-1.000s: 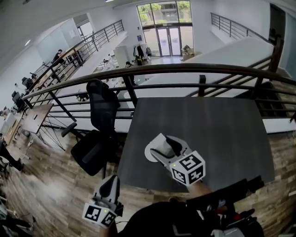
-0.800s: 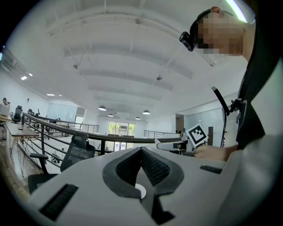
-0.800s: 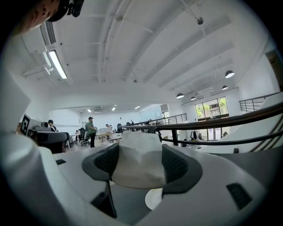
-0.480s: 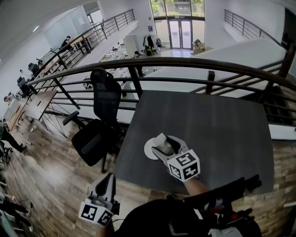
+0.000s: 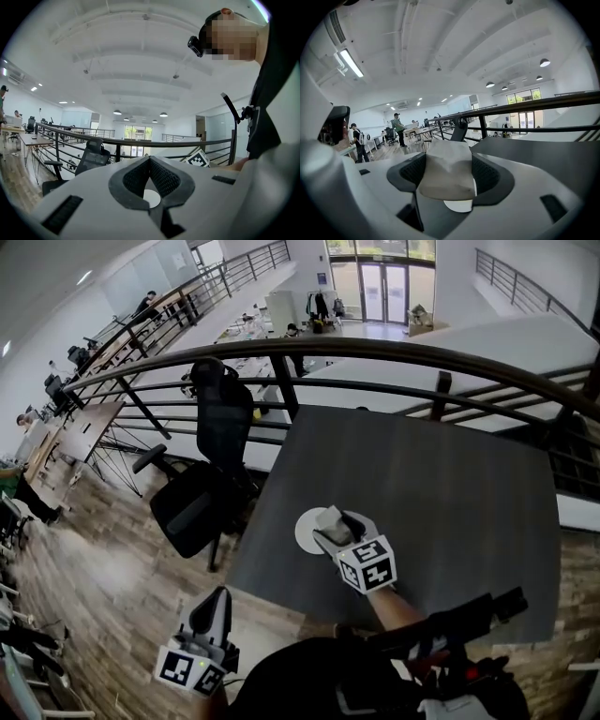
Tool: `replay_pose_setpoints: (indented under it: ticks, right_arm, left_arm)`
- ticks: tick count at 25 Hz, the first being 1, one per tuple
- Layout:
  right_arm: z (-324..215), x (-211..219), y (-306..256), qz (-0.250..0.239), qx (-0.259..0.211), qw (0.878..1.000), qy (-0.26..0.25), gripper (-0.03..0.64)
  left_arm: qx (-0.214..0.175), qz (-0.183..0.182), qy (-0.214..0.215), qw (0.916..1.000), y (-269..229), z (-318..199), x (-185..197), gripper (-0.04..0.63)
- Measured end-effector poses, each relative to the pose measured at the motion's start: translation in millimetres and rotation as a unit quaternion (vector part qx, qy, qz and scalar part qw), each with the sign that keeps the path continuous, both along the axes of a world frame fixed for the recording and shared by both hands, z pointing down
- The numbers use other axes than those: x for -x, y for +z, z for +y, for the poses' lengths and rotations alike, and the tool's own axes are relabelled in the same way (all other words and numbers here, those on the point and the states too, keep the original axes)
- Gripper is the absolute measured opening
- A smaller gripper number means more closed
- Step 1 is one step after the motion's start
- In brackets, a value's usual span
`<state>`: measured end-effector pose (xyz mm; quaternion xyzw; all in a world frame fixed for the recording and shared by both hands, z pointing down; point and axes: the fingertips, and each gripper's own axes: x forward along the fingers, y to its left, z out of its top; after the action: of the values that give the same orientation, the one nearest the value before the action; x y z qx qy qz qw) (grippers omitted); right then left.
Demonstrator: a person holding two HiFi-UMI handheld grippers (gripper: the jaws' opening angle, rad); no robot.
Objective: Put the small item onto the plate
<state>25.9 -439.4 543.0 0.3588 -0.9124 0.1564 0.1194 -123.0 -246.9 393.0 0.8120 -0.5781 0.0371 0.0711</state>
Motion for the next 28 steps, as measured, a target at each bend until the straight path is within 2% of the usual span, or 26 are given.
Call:
replay_pose_setpoints:
  ticks: [7, 17, 28]
  right_arm:
    - [-15, 10, 41, 0.041, 0.006, 0.999, -0.020, 0.311]
    - [-31, 17, 98, 0.081, 0.048, 0.995, -0.032, 0.311]
    - [-29, 24, 148, 0.126, 0.108, 0.984, -0.057, 0.311]
  left_arm:
    - [0.008, 0.007, -0.035, 0.9993, 3, -1, 4, 0.005]
    - [0.025, 0.010, -0.074, 0.9969, 1, -2, 17, 0.005]
    - [0.036, 0.002, -0.097, 0.9946, -2, 5, 21, 0.005]
